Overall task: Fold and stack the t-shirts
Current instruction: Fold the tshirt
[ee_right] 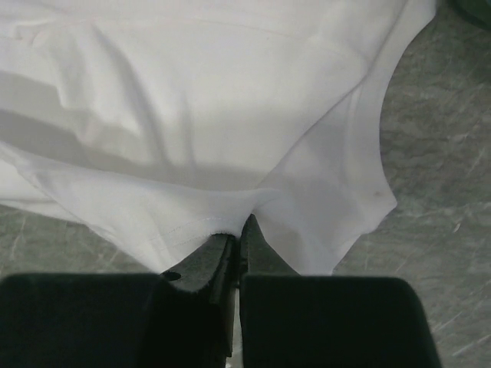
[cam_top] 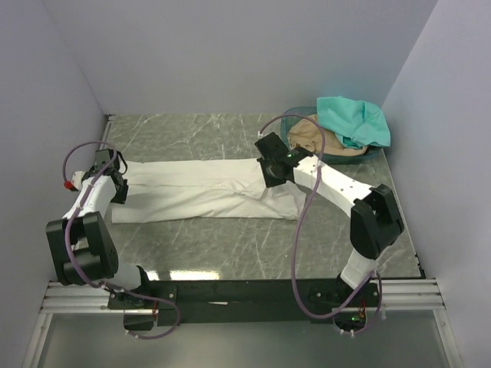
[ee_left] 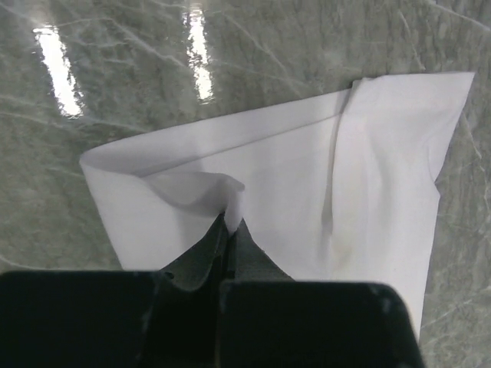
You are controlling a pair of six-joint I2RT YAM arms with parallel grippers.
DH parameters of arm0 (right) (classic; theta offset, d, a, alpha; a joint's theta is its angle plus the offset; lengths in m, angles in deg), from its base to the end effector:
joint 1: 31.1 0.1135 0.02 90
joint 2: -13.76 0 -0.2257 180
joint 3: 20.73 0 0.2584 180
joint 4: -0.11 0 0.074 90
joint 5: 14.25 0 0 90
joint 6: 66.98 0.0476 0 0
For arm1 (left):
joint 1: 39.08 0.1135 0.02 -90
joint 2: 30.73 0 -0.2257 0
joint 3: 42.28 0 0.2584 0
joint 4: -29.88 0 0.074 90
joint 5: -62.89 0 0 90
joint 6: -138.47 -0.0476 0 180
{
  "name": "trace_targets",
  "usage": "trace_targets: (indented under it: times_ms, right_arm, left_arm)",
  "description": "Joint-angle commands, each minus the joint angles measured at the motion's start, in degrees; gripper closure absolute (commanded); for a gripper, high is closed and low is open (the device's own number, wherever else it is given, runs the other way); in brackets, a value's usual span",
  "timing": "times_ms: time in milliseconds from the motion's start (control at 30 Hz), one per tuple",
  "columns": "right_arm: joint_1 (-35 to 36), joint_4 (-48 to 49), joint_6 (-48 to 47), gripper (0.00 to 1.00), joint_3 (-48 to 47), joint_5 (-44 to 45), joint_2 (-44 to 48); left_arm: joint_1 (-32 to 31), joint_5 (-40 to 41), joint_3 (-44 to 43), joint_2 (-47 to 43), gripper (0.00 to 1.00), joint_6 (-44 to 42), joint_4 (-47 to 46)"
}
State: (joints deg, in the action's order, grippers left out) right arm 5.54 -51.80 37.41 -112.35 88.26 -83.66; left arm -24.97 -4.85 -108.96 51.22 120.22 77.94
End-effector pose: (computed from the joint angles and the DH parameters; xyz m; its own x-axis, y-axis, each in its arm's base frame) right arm 0.3035 0.2129 0.2094 -0.7788 -0.2768 -0.5630 -0.3058 0.9510 -0.0446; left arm 0.2775 0.0883 0.1634 0.0995 -0.8813 -0.4620 -0.9453 0.0612 -0.3203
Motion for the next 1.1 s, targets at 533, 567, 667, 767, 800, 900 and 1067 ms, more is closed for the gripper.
trace_targets:
  times_ms: [533, 567, 667, 767, 800, 900, 1067]
  right_arm:
    - [-3.1, 11.3, -22.1, 0.73, -15.7, 11.2, -17.1]
    - [-3.2, 12.2, -21.2, 0.69, -16.5, 14.0, -16.9]
    - [-3.2, 14.3, -18.8, 0.26, -14.4, 15.6, -12.5]
    - [-3.2, 14.9, -15.7, 0.17, -9.2, 9.3, -6.1]
    - [-3.2, 15.4, -14.5, 0.16, -7.3, 6.9, -4.4]
    - [-3.2, 16.6, -7.8, 0.15, 0.3, -1.6, 1.3]
    - [-3.1, 19.9, -0.8, 0.14, 10.8, -20.3, 4.7]
  left_arm:
    - [-0.3, -0.2, -11.3, 10.2, 0.54, -8.6, -5.8]
    - [-0.3, 0.3, -12.2, 9.3, 0.34, -8.5, -4.9]
    - [-0.5, -0.5, -13.5, 4.7, 0.01, -9.9, -4.0]
    - [-1.7, -1.2, -12.9, 1.6, 0.0, -10.0, -3.7]
    - [-2.7, -1.6, -12.5, -0.4, 0.0, -10.4, -4.0]
    - [-4.2, -3.4, -9.9, -3.5, 0.0, -10.4, -4.7]
    - [-6.5, -8.9, -4.8, -5.5, 0.01, -11.4, -8.4]
